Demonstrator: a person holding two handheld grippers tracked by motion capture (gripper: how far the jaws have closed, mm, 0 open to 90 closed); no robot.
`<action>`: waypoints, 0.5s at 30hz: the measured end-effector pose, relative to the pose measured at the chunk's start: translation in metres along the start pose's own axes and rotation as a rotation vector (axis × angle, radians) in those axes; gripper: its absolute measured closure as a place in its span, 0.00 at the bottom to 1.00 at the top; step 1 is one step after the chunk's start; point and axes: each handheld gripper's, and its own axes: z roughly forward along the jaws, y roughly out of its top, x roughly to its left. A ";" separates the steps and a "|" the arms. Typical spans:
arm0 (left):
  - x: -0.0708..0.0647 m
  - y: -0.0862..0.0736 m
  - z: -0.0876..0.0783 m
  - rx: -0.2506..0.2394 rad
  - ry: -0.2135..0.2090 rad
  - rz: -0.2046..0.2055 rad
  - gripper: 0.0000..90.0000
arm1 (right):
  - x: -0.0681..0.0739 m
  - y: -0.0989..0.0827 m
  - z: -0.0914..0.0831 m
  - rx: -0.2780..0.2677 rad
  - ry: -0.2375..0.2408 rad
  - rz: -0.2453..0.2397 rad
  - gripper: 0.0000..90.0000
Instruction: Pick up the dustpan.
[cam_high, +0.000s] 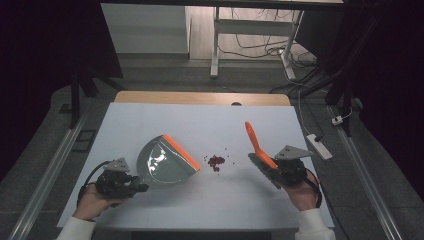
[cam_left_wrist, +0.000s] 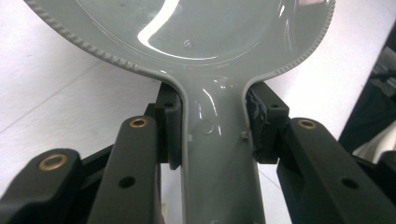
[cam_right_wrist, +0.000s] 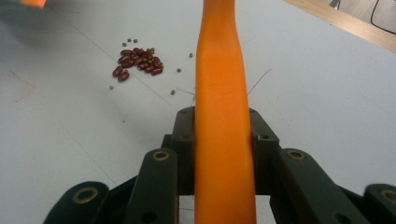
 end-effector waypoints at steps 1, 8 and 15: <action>-0.001 0.001 0.002 0.007 -0.004 0.005 0.69 | 0.000 0.000 0.000 0.000 0.000 0.000 0.78; -0.007 0.007 0.018 0.062 -0.016 0.015 0.68 | 0.000 0.008 0.007 -0.020 0.000 0.007 0.78; -0.011 0.010 0.026 0.084 -0.043 0.044 0.68 | 0.004 0.021 0.019 -0.018 0.017 -0.016 0.78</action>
